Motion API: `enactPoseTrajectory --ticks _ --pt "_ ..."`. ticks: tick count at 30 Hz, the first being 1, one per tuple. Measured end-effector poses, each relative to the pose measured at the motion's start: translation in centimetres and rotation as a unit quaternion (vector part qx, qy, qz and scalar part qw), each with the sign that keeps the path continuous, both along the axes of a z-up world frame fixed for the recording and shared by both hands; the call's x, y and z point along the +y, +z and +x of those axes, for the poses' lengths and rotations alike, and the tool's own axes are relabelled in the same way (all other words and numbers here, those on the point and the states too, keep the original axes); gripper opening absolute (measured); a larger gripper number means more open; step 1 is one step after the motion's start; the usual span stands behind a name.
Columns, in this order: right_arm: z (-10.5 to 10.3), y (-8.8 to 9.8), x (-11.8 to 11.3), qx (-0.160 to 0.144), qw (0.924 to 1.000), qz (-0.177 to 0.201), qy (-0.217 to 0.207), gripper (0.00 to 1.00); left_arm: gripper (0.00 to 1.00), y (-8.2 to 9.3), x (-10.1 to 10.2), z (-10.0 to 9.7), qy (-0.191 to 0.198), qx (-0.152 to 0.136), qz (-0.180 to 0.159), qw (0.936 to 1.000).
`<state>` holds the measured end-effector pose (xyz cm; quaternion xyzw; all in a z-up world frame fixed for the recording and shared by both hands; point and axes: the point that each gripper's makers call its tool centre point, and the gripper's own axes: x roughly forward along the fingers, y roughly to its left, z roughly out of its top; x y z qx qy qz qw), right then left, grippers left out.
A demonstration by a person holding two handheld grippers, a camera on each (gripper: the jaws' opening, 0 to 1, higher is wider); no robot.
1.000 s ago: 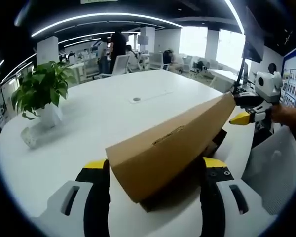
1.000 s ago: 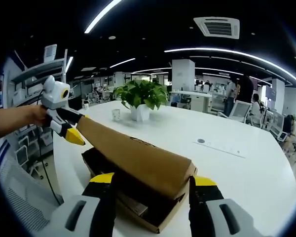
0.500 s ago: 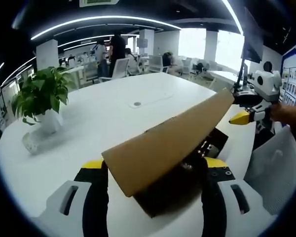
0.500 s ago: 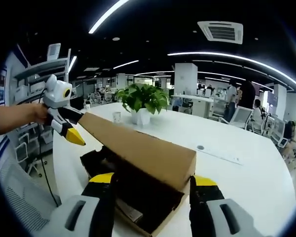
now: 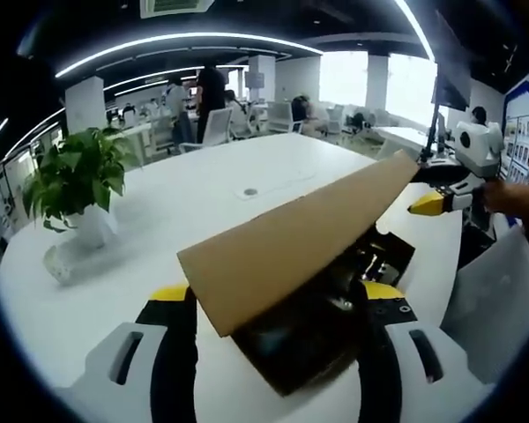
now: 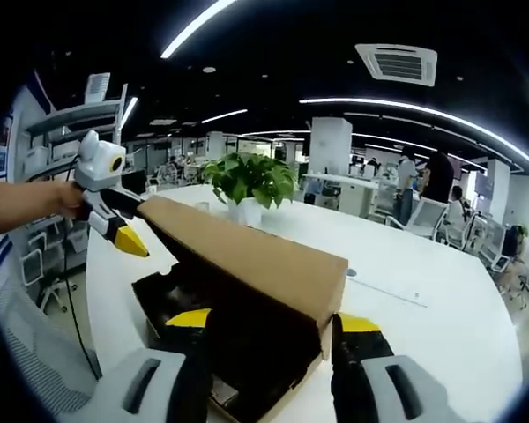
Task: Operate the shoe box by opening the lid, removing the specified soft item, and placing it in the target area until the item is outside and the box remains undamaged.
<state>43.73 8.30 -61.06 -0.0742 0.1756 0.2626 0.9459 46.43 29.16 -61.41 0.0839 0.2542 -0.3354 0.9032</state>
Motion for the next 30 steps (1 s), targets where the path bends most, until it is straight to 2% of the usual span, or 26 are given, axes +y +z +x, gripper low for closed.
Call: enactPoseTrajectory --ticks 7,24,30 --pt "1.0 0.3 -0.8 -0.012 0.9997 -0.017 -0.009 0.38 0.71 0.3 0.1 0.8 0.005 -0.006 -0.003 1.0000" --pt "3.6 1.1 -3.3 -0.034 0.9975 -0.042 -0.047 0.02 0.68 0.5 0.3 2.2 0.010 -0.013 0.013 0.9998" --pt "4.2 1.2 -3.5 -0.037 0.9970 -0.036 -0.058 0.00 0.65 0.6 0.3 2.6 0.015 -0.019 0.019 0.9995"
